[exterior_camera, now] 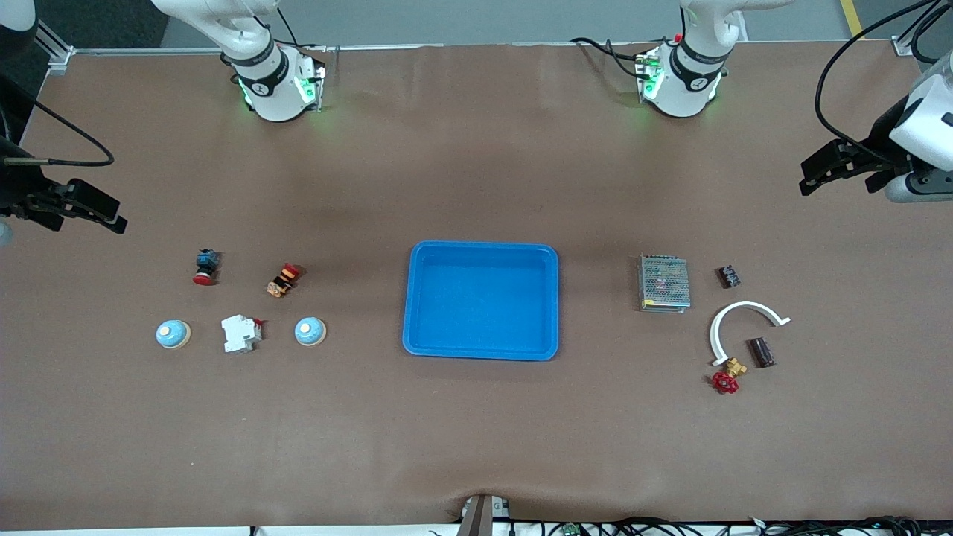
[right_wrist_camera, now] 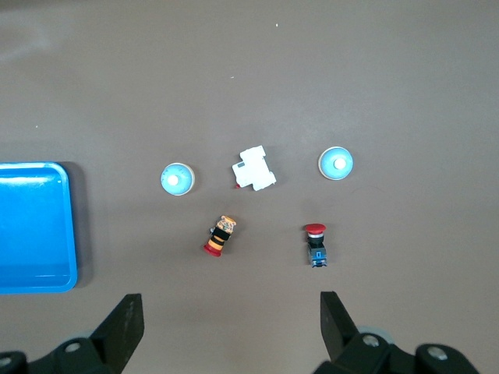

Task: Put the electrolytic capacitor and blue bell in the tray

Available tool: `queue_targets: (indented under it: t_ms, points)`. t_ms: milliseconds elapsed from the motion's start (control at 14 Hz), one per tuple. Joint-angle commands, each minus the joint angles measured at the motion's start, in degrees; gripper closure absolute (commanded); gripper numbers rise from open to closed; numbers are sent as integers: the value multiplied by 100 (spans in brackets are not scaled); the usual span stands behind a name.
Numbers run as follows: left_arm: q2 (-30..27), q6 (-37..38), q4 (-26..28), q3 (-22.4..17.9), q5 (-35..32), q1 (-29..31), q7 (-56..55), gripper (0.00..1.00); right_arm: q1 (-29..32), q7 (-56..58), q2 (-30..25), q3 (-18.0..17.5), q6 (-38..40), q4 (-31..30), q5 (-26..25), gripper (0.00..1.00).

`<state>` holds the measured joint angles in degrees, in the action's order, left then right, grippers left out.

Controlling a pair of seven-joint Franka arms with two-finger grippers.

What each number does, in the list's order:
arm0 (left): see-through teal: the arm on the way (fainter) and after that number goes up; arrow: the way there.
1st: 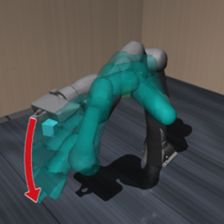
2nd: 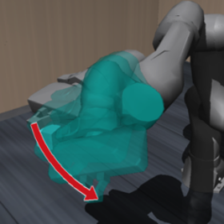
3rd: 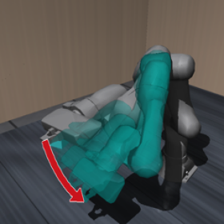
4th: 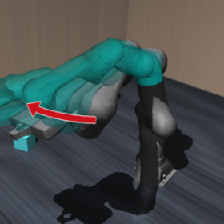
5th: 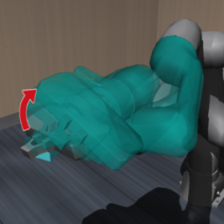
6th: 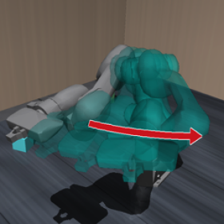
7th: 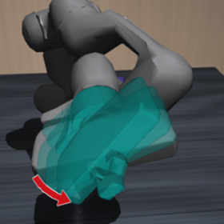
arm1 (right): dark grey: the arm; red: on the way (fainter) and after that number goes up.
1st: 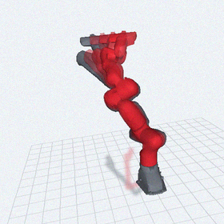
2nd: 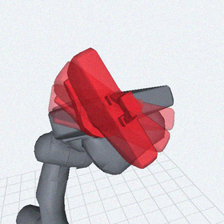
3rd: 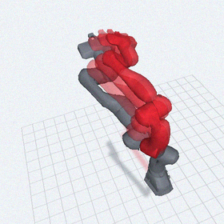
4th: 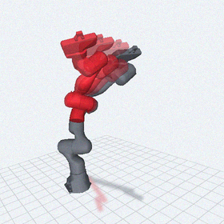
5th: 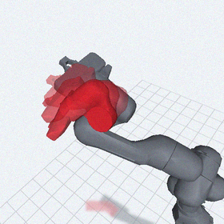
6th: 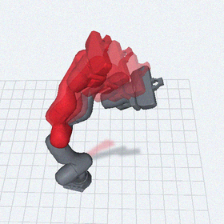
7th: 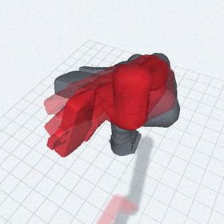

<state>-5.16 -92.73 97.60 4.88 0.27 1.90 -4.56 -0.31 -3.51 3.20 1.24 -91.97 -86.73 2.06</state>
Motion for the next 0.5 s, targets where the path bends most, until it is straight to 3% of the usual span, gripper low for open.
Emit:
queue_targets:
  t_ms: [0, 429]
  points:
    - [-29, -44, 13, -4, 105, 30, 96, 0, 101, 70, -135, -62, -23, -124, 31, 0]
    - [-20, -44, 5, -13, 105, 38, 96, 0, 57, 70, -135, -71, -22, -124, -241, 0]
